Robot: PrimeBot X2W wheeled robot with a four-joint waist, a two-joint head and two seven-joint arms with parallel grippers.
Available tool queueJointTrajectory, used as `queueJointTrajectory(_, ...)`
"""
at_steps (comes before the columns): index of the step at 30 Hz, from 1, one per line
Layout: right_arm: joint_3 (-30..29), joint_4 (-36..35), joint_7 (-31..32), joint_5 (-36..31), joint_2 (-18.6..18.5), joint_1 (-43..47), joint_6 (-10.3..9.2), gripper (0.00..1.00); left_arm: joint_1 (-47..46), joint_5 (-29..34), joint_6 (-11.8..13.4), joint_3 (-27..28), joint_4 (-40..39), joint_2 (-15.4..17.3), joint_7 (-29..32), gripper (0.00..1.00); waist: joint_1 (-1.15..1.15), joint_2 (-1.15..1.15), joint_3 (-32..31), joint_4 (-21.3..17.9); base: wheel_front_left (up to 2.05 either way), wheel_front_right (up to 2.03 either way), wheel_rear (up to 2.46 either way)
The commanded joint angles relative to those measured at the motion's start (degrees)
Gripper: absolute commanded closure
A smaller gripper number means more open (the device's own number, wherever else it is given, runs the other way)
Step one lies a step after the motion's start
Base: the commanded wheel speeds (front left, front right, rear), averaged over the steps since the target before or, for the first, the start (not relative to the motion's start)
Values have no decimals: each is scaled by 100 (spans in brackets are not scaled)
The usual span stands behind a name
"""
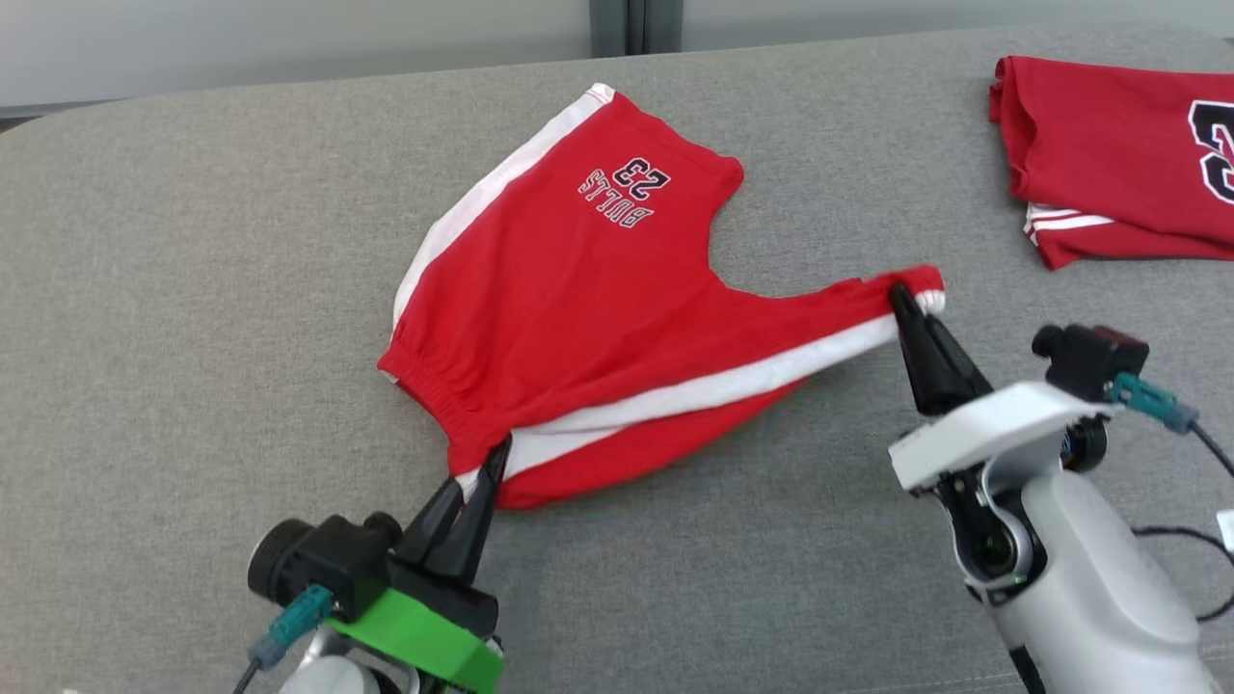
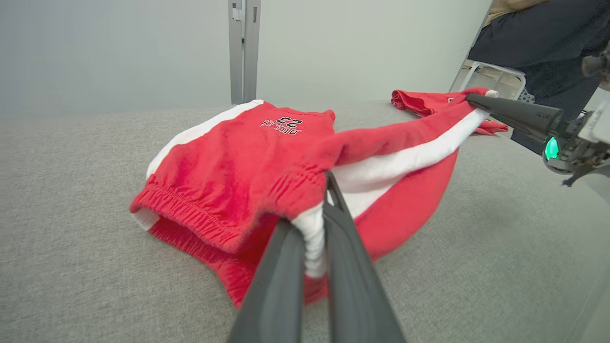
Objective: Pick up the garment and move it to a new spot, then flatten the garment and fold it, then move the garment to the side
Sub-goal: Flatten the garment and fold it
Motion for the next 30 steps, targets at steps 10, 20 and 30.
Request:
queueJointTrajectory(10,177,1283,222,-456,127,-2222,1,100,-1045,-90,2,214,171,-76,-12,100,0,0,651,534,0,0,0)
queueJointTrajectory(20,369,3120,168,-744,436,-4224,1,100,-1954,-62,2,437,521,-326,-12,100,0,0,1414,971,0,0,0)
queueJointTrajectory(30,462,4834,-155,-1029,604,-5503,1,100,-2492,-54,2,326,1008,-600,-12,100,0,0,1820,1354,0,0,0)
